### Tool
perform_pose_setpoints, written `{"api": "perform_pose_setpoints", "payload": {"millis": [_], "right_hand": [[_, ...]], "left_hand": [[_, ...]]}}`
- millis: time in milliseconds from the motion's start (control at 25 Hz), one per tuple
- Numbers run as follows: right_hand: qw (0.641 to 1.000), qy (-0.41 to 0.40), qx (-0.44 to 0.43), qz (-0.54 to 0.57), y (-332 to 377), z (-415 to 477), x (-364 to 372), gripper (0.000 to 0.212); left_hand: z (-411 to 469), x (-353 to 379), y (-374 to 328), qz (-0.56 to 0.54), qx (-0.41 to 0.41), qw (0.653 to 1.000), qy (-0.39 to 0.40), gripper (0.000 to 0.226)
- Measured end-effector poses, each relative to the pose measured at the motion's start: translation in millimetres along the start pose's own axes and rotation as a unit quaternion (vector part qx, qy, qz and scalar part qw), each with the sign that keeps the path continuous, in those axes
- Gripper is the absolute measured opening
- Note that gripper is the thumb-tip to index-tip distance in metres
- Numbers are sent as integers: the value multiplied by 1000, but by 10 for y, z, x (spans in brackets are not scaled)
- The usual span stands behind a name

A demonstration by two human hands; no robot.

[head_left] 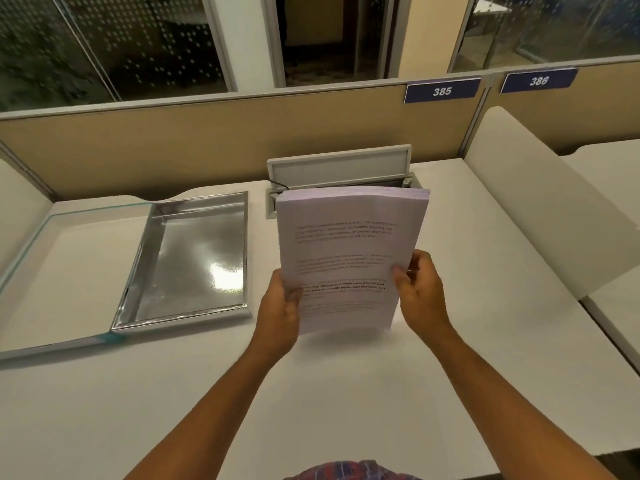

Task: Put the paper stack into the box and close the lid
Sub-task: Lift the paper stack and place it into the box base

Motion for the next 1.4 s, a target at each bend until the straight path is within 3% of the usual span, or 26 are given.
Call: {"api": "perform_pose_setpoints", "payload": {"millis": [160, 320, 520, 640, 920, 1120, 1280, 1400], "right_hand": [[998, -9, -65, 8, 203, -220, 225, 38], [995, 0, -98, -11, 177, -355, 345, 40], [997, 15, -75, -32, 5, -405, 402, 38], [997, 23, -73, -33, -14, -422, 402, 30], [993, 6, -113, 28, 383, -380, 481, 44], [994, 1, -105, 1, 246, -412, 556, 44], [995, 21, -79, -52, -121, -499, 576, 34], [993, 55, -51, -95, -359, -605, 603, 31]], "left_hand": [[-166, -244, -36, -19, 63, 997, -36, 84], [-257, -307, 159, -27, 95, 993, -59, 62], [-364, -274, 411, -66, 50, 995, -57, 59], [-392, -279, 434, -122, 21, 991, -57, 43], [-224, -492, -278, -229, 85, 963, -115, 48], [-234, -374, -191, -259, 67, 954, -137, 46], [-369, -306, 142, -182, 45, 976, -113, 43], [-503, -209, 388, -85, 16, 994, -69, 62]]}}
Point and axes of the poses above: each hand's wrist, its own z-axis towards the middle knuckle, its own x-axis out of the palm, y = z × x, the point moved 9 cm from there along z, towards the middle knuckle, and after that the axes turned 4 degrees about -z, right-handed, at the moved point
